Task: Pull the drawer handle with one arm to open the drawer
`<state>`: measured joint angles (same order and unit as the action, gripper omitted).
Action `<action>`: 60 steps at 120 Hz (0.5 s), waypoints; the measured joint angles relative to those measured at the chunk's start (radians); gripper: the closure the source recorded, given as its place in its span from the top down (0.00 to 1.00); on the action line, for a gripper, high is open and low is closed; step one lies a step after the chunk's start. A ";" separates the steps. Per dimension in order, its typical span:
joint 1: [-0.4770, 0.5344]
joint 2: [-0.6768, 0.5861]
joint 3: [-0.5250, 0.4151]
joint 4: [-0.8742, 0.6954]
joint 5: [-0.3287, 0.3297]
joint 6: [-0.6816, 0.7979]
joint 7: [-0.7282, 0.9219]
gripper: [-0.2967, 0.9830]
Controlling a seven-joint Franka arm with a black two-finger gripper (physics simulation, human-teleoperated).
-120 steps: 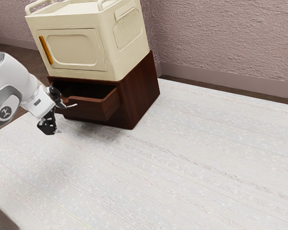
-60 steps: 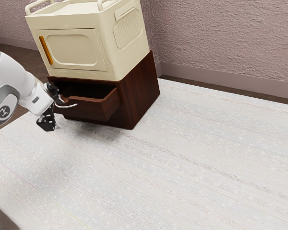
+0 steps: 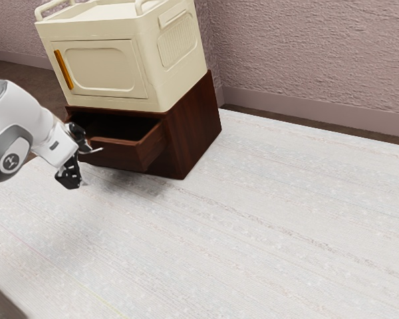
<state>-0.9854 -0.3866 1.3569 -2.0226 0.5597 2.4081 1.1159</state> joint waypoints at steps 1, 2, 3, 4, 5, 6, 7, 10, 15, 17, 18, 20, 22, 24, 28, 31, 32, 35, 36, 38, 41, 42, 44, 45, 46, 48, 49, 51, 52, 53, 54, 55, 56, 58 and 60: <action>0.000 0.000 0.000 -0.001 0.000 0.000 0.000 0.77; 0.001 0.000 0.000 -0.003 0.000 0.000 0.000 0.77; 0.001 0.000 0.000 -0.004 0.000 0.000 -0.001 0.77; 0.001 0.000 0.000 -0.006 0.000 0.000 -0.001 0.77; 0.002 0.000 0.000 -0.008 0.001 0.000 -0.001 0.77; 0.002 0.000 0.000 -0.009 0.001 0.000 -0.001 0.77; 0.003 0.000 0.000 -0.011 0.001 0.000 -0.001 0.77; 0.005 -0.001 0.000 -0.014 0.002 0.001 -0.002 0.77; 0.010 -0.001 0.000 -0.017 0.003 0.001 -0.003 0.77; 0.011 -0.001 0.001 -0.018 0.003 0.001 -0.003 0.77; 0.012 -0.001 0.001 -0.018 0.003 0.001 -0.003 0.77; 0.014 0.000 0.000 -0.019 0.003 0.001 -0.004 0.77; 0.016 0.000 0.000 -0.020 0.003 0.001 -0.004 0.77; 0.018 0.000 0.000 -0.020 0.003 0.001 -0.004 0.77; 0.022 0.000 -0.001 -0.020 0.003 0.001 -0.005 0.76; 0.023 0.000 -0.001 -0.021 0.003 0.001 -0.005 0.76; 0.023 0.000 -0.002 -0.021 0.003 0.001 -0.005 0.76; 0.024 0.000 -0.002 -0.021 0.003 0.001 -0.005 0.76; 0.024 0.000 -0.002 -0.021 0.002 0.000 -0.006 0.76; 0.024 0.000 -0.002 -0.021 0.002 0.000 -0.006 0.77; 0.027 0.000 -0.004 -0.021 0.001 0.000 -0.006 0.77; 0.029 0.000 -0.005 -0.021 0.001 0.000 -0.006 0.76; 0.033 0.000 -0.008 -0.022 0.001 0.000 -0.006 0.76; 0.036 0.000 -0.010 -0.024 0.002 0.000 -0.007 0.76; 0.040 0.000 -0.013 -0.026 0.002 0.000 -0.007 0.76; 0.048 0.000 -0.020 -0.029 0.001 0.000 -0.007 0.77; 0.052 0.000 -0.025 -0.031 0.000 0.000 -0.007 0.76; 0.062 0.000 -0.034 -0.034 0.000 0.000 -0.007 0.76; 0.068 0.000 -0.040 -0.035 -0.001 0.000 -0.007 0.76; 0.073 0.000 -0.045 -0.036 -0.001 0.000 -0.007 0.76; 0.077 0.000 -0.049 -0.038 -0.001 0.000 -0.007 0.76; 0.081 0.000 -0.053 -0.039 -0.001 0.000 -0.008 0.76; 0.084 -0.001 -0.056 -0.041 -0.002 0.000 -0.008 0.76; 0.090 -0.001 -0.061 -0.043 -0.002 0.000 -0.008 0.76; 0.094 -0.001 -0.064 -0.044 -0.002 0.000 -0.008 0.76</action>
<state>-0.8914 -0.3876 1.2926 -2.0670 0.5575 2.4077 1.1079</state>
